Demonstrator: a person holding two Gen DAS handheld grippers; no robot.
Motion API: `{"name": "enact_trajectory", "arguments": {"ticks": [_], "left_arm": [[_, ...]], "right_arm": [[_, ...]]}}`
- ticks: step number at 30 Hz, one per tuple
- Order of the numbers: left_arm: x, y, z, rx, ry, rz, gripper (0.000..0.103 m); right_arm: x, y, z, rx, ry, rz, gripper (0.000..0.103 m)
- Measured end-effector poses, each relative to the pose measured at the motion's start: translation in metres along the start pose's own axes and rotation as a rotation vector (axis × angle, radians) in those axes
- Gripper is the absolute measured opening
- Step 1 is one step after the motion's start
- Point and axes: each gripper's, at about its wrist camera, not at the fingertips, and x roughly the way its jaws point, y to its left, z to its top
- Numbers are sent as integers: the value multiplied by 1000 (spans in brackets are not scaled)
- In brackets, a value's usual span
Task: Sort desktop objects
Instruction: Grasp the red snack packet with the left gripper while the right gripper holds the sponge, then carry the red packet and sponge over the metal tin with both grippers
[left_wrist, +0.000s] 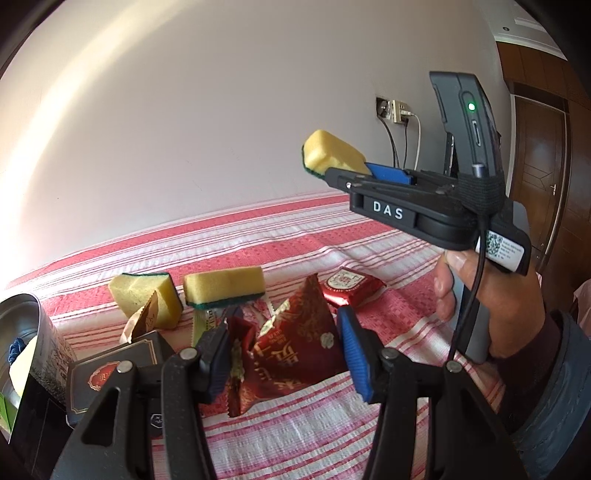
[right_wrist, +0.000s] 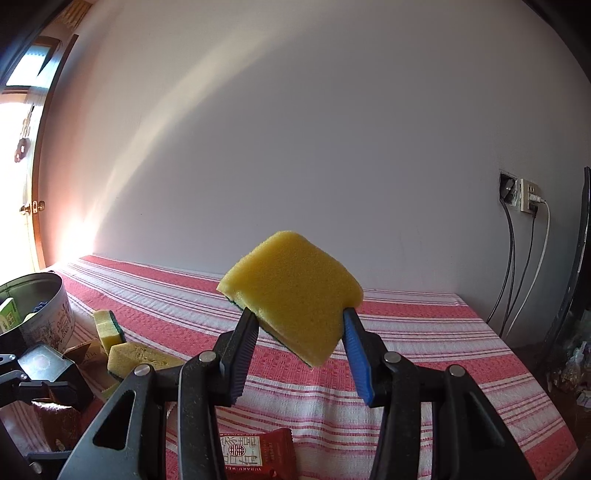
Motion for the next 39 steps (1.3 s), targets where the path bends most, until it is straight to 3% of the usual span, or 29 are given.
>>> {"name": "enact_trajectory", "arguments": {"ticks": [13,22,30,39], "left_arm": [[-26,29,-4,-73,-118,-8,53],[-64,51,-5,-99,-224,36,53],[-100,74,-10,-95,-295,112,53],[-149,134,-17,-150,-337,253,53]], "right_arm": [[-28,27,4,-96,-113,-74,49],[-44,46,3,-173,-195,-177,49],[-57,57,3,-220,-249,-237,49],[-60,68,5,-253,-263,-241,49]]}}
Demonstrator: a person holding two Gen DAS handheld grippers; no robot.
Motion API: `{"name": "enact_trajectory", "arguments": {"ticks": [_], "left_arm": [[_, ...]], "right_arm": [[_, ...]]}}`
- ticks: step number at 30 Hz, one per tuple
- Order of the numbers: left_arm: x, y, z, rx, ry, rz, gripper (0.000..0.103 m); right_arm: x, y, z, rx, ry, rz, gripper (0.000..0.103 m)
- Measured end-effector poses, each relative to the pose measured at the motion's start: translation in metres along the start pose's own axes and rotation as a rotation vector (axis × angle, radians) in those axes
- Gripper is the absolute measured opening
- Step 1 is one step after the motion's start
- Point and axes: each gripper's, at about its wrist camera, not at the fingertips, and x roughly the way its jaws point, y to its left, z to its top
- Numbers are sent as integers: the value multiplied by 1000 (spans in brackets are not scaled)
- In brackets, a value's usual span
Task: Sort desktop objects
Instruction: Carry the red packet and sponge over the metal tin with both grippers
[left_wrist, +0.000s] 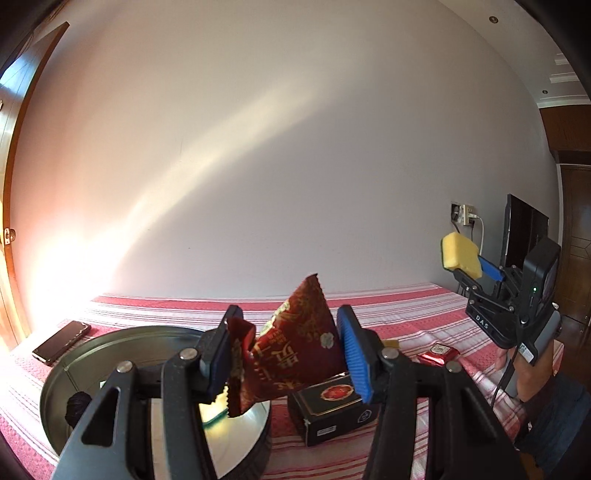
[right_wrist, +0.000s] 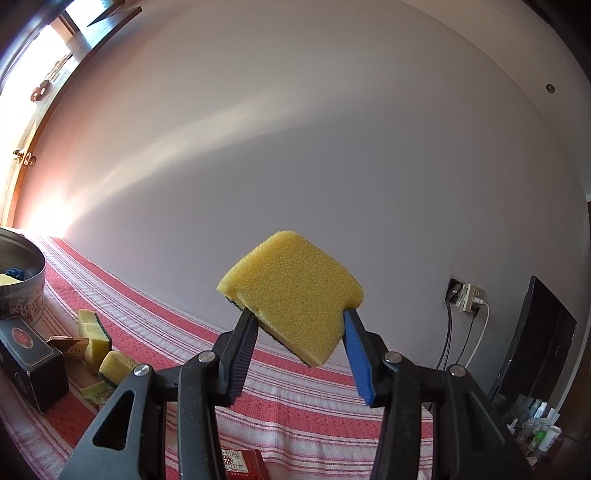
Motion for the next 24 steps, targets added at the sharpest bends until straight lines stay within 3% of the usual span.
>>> {"name": "enact_trajectory", "arguments": {"ticks": [10,24], "left_arm": [[-1,39,12,-13,44,112,53],[2,109,-2,-105,133,248,53]], "right_arm": [[-6,7,25,106,14,101,49],[-7,65,76,56,16,318,50]]}}
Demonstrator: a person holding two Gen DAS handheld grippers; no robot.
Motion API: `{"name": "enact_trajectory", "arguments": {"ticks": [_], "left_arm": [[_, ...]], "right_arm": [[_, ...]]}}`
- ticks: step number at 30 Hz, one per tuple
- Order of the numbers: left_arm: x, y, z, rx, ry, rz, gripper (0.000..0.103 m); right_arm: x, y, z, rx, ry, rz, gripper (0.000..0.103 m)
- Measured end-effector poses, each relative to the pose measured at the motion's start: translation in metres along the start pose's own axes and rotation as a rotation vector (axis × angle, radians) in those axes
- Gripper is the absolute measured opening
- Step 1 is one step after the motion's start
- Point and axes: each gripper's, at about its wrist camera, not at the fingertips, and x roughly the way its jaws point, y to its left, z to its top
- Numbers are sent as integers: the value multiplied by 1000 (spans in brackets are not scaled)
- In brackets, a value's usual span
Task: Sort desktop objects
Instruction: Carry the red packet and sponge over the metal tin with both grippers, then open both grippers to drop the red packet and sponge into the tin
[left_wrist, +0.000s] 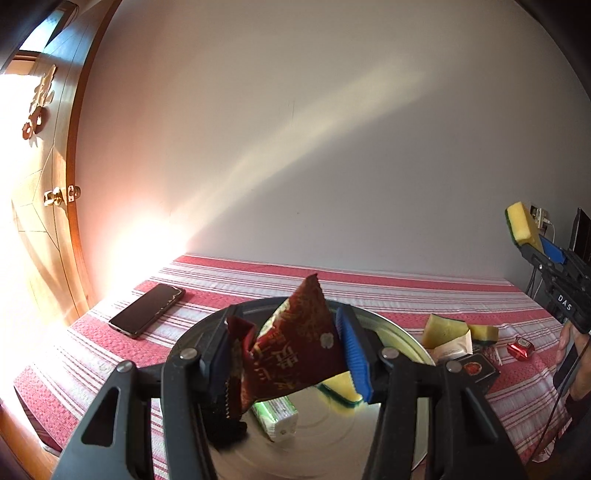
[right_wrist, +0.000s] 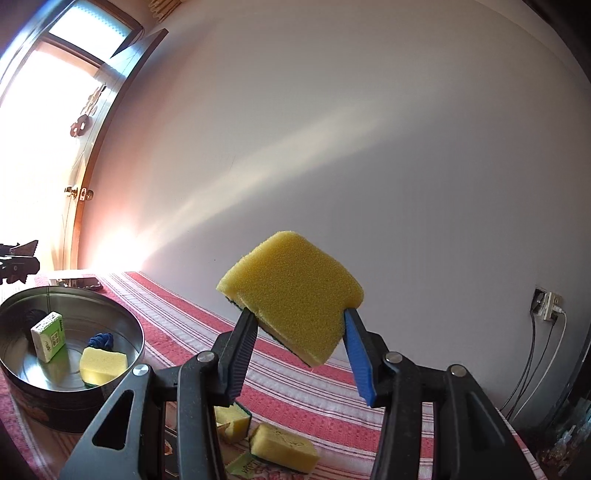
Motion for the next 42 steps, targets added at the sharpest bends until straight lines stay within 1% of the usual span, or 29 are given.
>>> {"name": "enact_trajectory", "arguments": {"ticks": [3,6,7,9,10,17,24,29,36,42], "left_arm": [[5,13,-1,-4,15,25,53],[11,25,-2,-15,34,42,53],[12,28,-2,-18,42,48,53],[15,34,-2,-28,54,52,53],[16,36,-2,-32,58,51,53],[23,35,-5,-9,86,55,53],[34,34,-9,5,109,39,53],[45,34,-13,8,144,27,53],[54,32,-17,24,176,3,53],[61,26,-23,52,207,-9,53]], "right_arm": [[5,24,10,-32,13,45,50],[14,43,11,-56,26,85,50],[18,53,19,-63,29,101,50],[25,67,20,-71,37,132,50],[35,81,17,-75,40,148,50],[57,136,25,-122,84,249,50],[63,181,27,-200,118,328,50],[67,199,20,-234,172,361,50],[69,204,12,-243,244,405,50],[70,211,3,-272,296,411,50]]}}
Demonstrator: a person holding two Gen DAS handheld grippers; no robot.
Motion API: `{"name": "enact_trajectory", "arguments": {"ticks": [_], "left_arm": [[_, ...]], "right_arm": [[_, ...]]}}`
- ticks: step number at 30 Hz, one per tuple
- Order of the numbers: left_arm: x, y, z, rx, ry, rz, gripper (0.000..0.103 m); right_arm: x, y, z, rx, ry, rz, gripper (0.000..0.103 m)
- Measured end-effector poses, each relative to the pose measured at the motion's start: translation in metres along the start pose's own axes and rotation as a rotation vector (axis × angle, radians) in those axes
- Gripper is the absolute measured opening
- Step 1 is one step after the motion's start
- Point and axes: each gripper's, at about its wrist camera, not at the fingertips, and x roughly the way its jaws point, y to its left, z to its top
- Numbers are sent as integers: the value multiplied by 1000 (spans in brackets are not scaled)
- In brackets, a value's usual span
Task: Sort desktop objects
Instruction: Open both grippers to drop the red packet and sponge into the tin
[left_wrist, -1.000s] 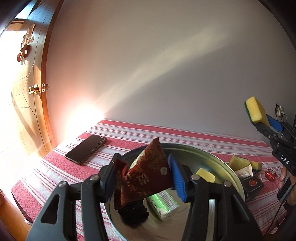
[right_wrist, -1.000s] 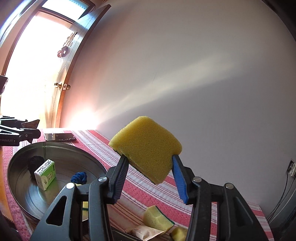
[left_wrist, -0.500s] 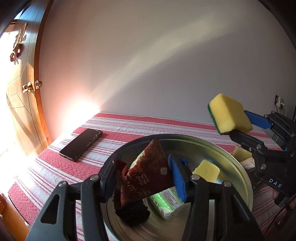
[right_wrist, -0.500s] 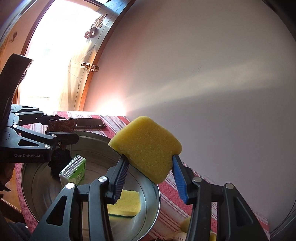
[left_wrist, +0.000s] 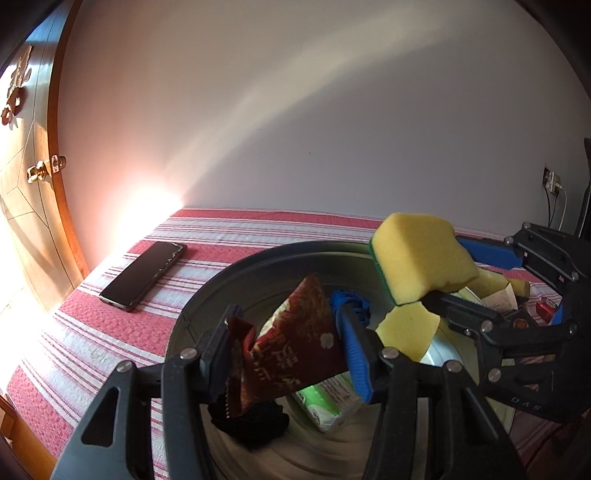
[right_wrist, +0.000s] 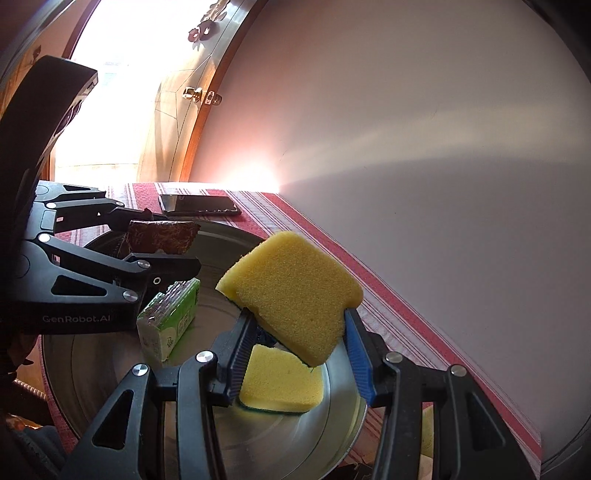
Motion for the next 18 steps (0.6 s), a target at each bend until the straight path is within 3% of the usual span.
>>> {"name": "enact_trajectory", "arguments": {"ticks": [4,6,7,8,10,14,18], "left_arm": [[6,-5,-2,26,26,-8,53],[5,-8,-2,41,25,2,59],[3,-8,-1,35,19,9,73],[1,-7,0,28,15,9,81],[-4,-6,1,23,-1,18,99],[-10,-5,3,23,-13,27,100],[-15,-5,2,12,-15,20,102]], "right_arm": [[5,0,-3,7,32,22,50],[8,1,-5,12,55,59,54],[8,2,-7,8,69,66,63],[8,4,-8,-4,74,51,72],[5,9,-13,-38,64,7,81],[-8,7,-22,-50,54,-35,83],[-28,-13,-36,29,39,-63,84]]}}
